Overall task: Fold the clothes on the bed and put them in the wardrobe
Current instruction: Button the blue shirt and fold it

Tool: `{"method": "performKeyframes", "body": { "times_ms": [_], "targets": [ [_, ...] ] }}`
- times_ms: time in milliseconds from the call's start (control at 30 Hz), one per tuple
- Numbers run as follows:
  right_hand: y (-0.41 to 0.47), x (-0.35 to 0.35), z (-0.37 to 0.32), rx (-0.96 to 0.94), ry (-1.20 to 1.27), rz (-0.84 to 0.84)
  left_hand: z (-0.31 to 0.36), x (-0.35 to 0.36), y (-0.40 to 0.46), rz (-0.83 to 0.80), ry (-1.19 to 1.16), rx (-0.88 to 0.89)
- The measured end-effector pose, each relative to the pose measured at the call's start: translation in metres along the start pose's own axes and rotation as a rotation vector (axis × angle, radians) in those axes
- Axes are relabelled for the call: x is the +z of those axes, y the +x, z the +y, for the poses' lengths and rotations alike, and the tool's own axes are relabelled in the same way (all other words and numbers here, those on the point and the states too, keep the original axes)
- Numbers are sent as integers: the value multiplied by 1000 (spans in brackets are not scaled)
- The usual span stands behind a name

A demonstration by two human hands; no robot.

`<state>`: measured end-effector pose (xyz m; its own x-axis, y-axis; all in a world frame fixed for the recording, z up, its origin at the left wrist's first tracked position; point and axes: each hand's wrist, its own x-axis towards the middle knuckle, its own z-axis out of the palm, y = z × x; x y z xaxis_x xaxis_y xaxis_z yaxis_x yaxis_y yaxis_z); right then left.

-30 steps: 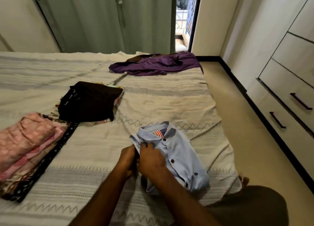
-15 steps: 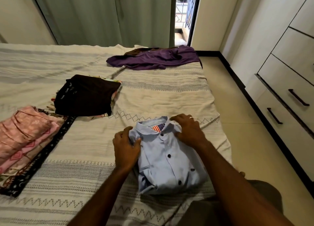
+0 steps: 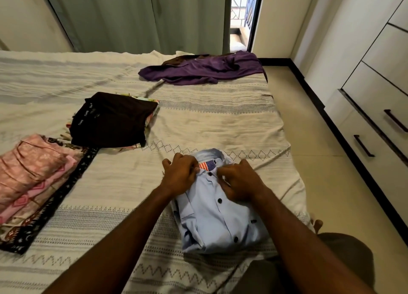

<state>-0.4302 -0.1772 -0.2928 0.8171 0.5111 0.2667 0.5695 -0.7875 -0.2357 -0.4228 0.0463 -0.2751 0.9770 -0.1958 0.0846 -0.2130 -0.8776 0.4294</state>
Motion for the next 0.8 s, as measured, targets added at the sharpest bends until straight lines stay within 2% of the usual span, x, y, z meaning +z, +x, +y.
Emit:
{"method": "performKeyframes", "body": {
  "times_ms": [67,167,200,233,300,367,467,533,633,800],
  "targets": [
    [-10,-1,8,63,90,-17,1,7,-17,182,-104,-90],
    [-17,-8,14,367,314,214,6,4,-51,461,-322,-449],
    [-18,-11,13,523,344,254,3,4,-61,468,-388,-579],
    [-21,-11,12,686,331,214,0,6,-72,417,-448,-698],
    [-23,-9,11,919,281,-33,-4,8,-84,254,-529,-857],
    [-18,-9,4,967,318,-220,-7,3,-89,127,-704,-884],
    [-5,-7,0,1037,494,-309,1,-3,-80,43,-1034,-957],
    [-4,-5,-8,1051,540,-307,4,-4,-76,12,-1076,-947],
    [-5,-1,-19,988,508,-281,8,4,-72,-5,-1102,-799],
    [-4,-7,-40,838,603,-56,-10,31,-64,51,-1018,-685]
  ]
}}
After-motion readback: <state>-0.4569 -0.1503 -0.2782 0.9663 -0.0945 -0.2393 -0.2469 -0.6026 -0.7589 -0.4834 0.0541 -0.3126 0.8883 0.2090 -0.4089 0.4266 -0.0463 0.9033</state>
